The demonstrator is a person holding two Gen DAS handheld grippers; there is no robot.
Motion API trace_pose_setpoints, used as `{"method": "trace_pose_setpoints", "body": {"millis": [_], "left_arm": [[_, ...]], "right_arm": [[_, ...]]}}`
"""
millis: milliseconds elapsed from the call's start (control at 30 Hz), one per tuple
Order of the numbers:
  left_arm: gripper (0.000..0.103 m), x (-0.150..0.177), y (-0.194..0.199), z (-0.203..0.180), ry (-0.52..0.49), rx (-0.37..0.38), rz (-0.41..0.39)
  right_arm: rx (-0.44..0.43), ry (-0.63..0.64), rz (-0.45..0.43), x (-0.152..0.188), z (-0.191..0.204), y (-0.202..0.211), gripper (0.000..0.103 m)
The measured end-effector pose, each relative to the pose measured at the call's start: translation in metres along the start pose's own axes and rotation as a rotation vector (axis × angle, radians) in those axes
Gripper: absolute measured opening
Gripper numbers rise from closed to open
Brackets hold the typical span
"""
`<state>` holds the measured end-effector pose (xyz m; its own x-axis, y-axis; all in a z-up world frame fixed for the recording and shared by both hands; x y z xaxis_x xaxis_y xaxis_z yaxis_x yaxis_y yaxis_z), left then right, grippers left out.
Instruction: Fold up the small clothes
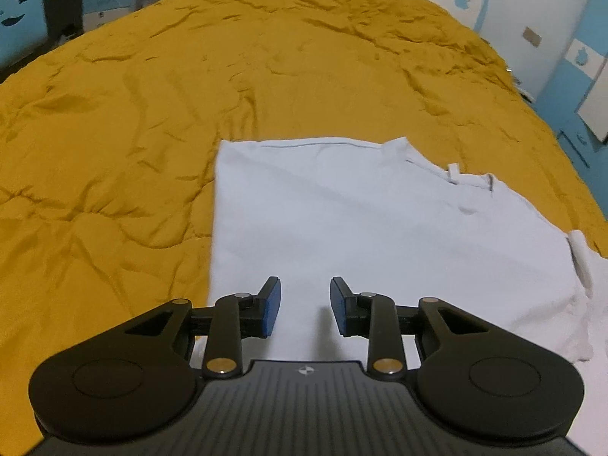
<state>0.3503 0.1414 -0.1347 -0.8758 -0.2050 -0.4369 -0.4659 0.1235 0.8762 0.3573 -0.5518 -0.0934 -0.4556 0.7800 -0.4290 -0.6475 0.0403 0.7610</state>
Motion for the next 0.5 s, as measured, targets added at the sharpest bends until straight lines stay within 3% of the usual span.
{"method": "trace_pose_setpoints", "body": {"millis": [100,233,367,500], "left_arm": [[0.036,0.0,0.003,-0.003,-0.038,0.001,-0.024],[0.036,0.001,0.007,-0.001,-0.02,0.032,-0.037],[0.036,0.004,0.014,0.003,-0.017,0.043,-0.046],[0.036,0.007,0.021,0.011,0.005,0.063,-0.052]], "right_arm": [[-0.047,0.159,-0.033,0.008,0.059,0.026,0.008],[-0.151,0.415,-0.035,0.047,0.159,0.063,0.008],[-0.232,0.738,0.021,0.133,0.258,0.087,0.008],[-0.292,0.99,0.123,0.245,0.311,0.088,0.008]]}}
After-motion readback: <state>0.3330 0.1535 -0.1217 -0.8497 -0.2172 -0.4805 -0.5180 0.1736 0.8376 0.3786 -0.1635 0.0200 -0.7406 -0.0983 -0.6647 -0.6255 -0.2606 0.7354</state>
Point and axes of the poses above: each gripper's, at about its wrist camera, not at the fingertips, and y roughly against the way its jaws point, z to its left, x to its underside, the point moved 10 cm from there along -y, roughly the way its jaws point, and after that the axes turned 10 degrees about z, right-handed, at the moved point
